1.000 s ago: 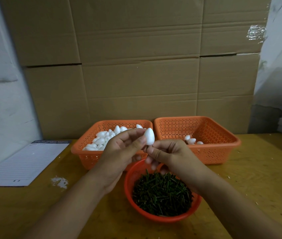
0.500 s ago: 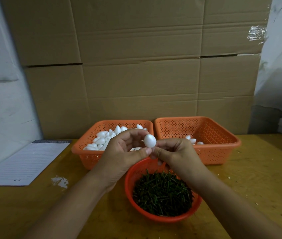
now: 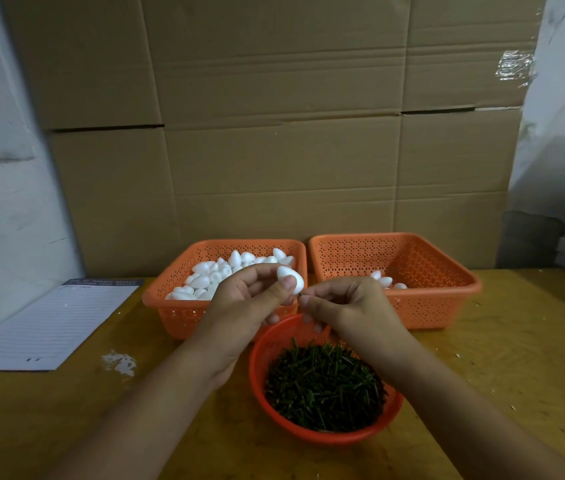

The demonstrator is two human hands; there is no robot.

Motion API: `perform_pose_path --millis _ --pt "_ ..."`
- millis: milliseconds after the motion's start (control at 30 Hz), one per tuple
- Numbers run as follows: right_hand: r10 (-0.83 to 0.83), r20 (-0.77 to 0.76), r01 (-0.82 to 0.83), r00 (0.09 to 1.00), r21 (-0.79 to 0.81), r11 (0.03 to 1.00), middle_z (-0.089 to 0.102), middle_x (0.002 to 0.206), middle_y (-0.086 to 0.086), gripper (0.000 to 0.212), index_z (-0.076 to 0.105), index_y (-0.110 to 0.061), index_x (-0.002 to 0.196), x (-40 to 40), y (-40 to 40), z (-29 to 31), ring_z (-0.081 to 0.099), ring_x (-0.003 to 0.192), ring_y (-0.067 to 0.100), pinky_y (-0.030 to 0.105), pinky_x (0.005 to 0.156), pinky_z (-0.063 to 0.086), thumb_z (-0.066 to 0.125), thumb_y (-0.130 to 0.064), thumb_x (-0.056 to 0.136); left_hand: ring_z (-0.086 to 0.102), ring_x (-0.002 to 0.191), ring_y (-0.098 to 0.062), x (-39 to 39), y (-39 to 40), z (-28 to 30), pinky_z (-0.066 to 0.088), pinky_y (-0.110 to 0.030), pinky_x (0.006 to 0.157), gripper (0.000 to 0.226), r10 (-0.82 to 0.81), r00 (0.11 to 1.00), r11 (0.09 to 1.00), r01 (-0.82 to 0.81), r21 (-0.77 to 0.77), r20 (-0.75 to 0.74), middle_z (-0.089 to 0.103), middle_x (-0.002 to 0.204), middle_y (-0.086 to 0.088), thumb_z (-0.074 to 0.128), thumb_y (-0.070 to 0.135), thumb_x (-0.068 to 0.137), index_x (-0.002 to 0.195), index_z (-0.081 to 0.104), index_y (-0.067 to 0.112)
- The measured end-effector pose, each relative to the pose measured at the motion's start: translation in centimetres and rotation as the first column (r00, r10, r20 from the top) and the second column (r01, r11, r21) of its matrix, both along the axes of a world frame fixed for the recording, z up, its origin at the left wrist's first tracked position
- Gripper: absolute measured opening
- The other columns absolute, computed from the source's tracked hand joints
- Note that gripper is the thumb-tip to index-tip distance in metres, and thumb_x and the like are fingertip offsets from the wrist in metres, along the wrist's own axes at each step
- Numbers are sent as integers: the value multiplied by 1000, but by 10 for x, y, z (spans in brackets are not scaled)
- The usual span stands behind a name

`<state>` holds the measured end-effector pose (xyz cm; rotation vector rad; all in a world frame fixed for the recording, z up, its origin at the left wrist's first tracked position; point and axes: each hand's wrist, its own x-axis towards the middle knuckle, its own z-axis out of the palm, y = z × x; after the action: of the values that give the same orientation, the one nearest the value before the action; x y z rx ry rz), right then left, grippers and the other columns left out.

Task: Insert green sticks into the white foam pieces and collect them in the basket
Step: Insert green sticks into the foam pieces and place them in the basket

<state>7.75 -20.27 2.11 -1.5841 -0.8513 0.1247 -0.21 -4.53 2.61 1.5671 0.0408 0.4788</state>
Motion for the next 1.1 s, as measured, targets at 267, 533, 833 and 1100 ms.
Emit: perform_pose_path --millis 267,533,833,1100 --pt "-144 -287 146 947 -15 989 70 65 3 21 71 -7 84 15 -15 11 60 54 11 20 44 44 59 -18 97 71 79 -10 7 7 -3 52 -24 59 20 124 984 972 -146 -186 -125 76 101 3 64 35 96 111 69 24" --pt "-231 -575 322 785 59 945 65 61 1 20 68 -4 102 52 -39 3 55 48 10 20 40 41 55 -20 98 67 59 -9 11 35 -4 44 -25 53 21 224 956 864 -285 -416 -190 68 99 -3 47 10 97 108 64 17" --pt "-163 -504 216 848 49 975 68 67 1 19 65 -7 110 47 -38 7 58 55 10 23 47 44 58 -18 97 68 63 -8 10 42 -1 49 -24 55 25 232 957 897 -280 -342 -175 69 99 -3 49 8 95 112 66 17" --pt "235 124 -80 964 -707 702 69 91 -9 24 68 -34 115 9 -17 11 63 78 -1 19 67 50 68 -37 92 67 75 -3 17 64 3 45 -23 65 18 454 891 841 -431 327 8 72 88 6 64 15 93 94 69 32"
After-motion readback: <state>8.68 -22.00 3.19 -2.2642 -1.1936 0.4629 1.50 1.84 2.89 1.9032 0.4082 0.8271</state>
